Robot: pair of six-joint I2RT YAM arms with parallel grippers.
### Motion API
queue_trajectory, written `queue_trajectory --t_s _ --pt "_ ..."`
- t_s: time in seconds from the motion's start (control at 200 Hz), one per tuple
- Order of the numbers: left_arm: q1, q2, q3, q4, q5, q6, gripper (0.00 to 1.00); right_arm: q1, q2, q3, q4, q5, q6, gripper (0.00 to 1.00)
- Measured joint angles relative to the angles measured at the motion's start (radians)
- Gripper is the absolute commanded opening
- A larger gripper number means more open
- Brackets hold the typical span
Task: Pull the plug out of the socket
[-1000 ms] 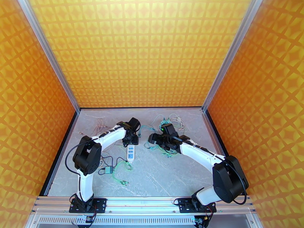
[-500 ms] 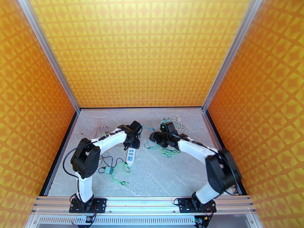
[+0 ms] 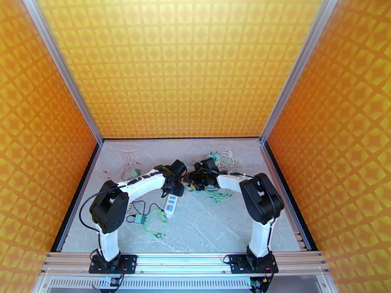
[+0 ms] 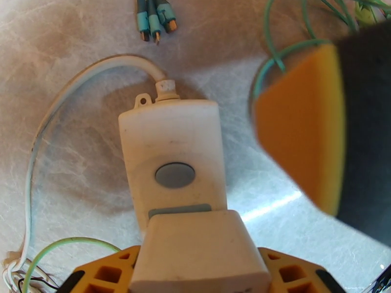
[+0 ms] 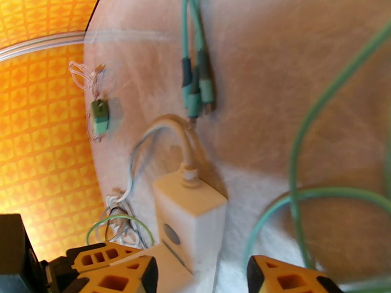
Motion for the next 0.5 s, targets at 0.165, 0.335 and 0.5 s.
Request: queue_trajectory --t_s 0.165,0.335,0.5 --pt "0.000 -0.002 -0.003 0.004 0.010 0.000 0.41 0.000 0.034 0.008 0.028 -0.049 0.016 0.50" --pt "0.000 -0.002 -0.003 0.004 0.011 0.000 0.41 0.001 0.047 0.024 -0.012 -0.061 -0.001 0.48" --pt "0.000 -0.002 -0.003 0.004 0.011 0.000 0.41 0.009 0.072 0.069 -0.105 -0.059 -0.055 0.42"
